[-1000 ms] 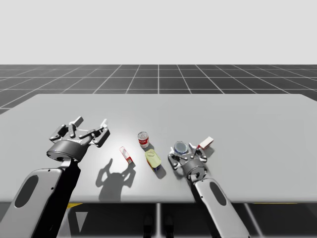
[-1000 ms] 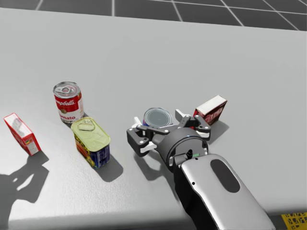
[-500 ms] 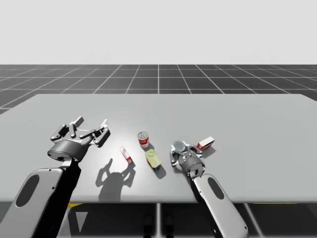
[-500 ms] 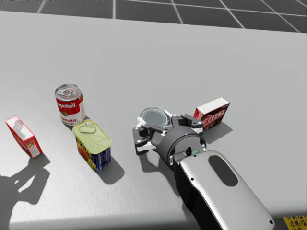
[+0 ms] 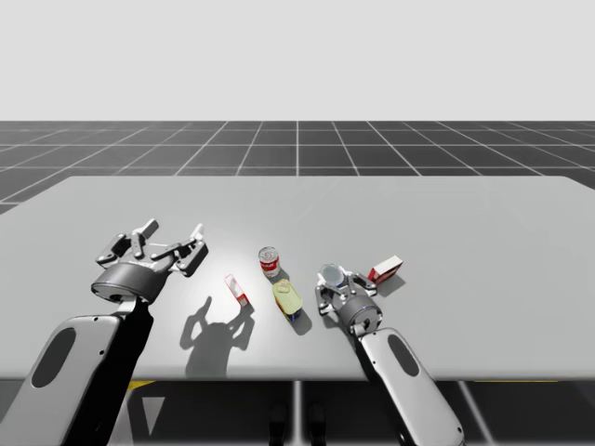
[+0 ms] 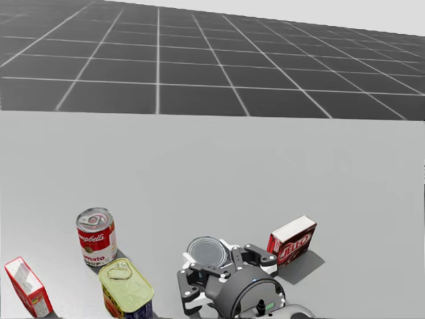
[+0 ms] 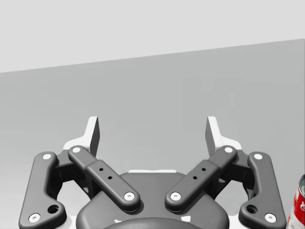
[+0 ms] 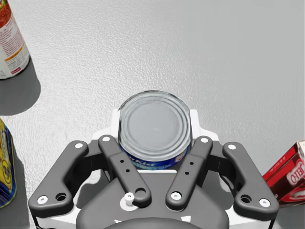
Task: Pick up the tuna fish can and lift it.
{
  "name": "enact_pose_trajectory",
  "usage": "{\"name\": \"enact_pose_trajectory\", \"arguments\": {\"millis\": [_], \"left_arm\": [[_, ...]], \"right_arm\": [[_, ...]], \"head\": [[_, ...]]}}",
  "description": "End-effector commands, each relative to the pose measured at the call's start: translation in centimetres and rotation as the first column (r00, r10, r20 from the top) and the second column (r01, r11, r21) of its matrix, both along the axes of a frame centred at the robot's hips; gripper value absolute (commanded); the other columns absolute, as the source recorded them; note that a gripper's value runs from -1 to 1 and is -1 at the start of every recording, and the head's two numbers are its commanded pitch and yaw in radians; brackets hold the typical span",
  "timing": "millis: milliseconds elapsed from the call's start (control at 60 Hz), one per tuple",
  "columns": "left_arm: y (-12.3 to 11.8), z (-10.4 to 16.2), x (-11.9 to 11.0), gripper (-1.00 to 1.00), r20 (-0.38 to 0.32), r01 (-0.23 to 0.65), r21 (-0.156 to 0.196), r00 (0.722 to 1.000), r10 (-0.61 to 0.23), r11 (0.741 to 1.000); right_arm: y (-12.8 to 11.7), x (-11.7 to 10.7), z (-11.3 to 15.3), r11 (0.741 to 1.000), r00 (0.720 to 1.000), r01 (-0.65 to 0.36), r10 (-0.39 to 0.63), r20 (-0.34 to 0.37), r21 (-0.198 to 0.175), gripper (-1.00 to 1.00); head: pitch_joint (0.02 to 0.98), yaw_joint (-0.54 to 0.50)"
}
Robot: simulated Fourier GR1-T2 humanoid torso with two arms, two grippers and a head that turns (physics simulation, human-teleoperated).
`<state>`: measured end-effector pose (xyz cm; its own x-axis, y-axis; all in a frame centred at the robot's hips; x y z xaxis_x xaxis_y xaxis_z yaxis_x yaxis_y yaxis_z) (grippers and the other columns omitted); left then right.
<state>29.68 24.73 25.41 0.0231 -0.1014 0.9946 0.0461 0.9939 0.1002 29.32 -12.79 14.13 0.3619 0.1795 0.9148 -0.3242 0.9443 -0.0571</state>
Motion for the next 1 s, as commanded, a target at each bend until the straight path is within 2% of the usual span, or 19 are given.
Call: {"name": "enact_pose_trajectory", "arguments": {"millis": [17,167,417,483,600,750,867,1000], "left_arm": [[0.0,0.0,-0.1,-1.0,-0.002,-0.001,0.0,1.0,0.001,1.0],[0.0,-0.1,-0.1,-1.0,-0.001,0.0,0.001,1.0,0.0,1.0],[0.0,-0.1,0.0,-1.0,0.0,-0.001,0.0,1.0,0.001,1.0],[0.0,-0.1,0.0,-1.0,0.0,-0.001,0.001,1.0,0.001,1.0],[0.0,-0.2,0.0,-1.0,-0.001,0.0,0.005,1.0,0.0,1.0],[0.0,-0.2,0.1,-1.0,-0.001,0.001,0.004,1.0,-0.001,1.0],[-0.1,-0.2,0.1,-1.0,0.001,0.001,0.003,1.0,-0.001,1.0],[0.0,-0.2,0.1,-1.0,0.002,0.001,0.0,1.0,-0.001,1.0]], "right_arm": [[-1.0,-0.1,-1.2,0.993,0.993,0.111,-0.112,-0.023,-0.026,0.97],[-1.0,-0.1,-1.3,0.993,0.993,0.114,-0.114,-0.018,-0.019,0.97],[-1.0,-0.4,-0.6,0.994,0.993,0.11,-0.11,0.052,-0.007,1.0],[-1.0,-0.6,0.2,0.994,0.991,0.11,-0.111,0.078,0.008,1.0],[-0.8,-0.9,2.5,0.993,0.984,0.108,-0.112,0.136,0.037,1.0],[-0.8,-1.4,6.7,0.992,0.963,0.107,-0.122,0.24,0.072,1.0],[-0.9,-1.7,9.5,0.99,0.935,0.118,-0.136,0.327,0.074,0.98],[-0.9,-2.2,12.8,0.988,0.891,0.126,-0.151,0.428,0.086,0.96]], "head": [[0.525,-0.18],[0.448,-0.18],[0.452,-0.19],[0.451,-0.2],[0.452,-0.2],[0.453,-0.2],[0.457,-0.2],[0.46,-0.2]]}}
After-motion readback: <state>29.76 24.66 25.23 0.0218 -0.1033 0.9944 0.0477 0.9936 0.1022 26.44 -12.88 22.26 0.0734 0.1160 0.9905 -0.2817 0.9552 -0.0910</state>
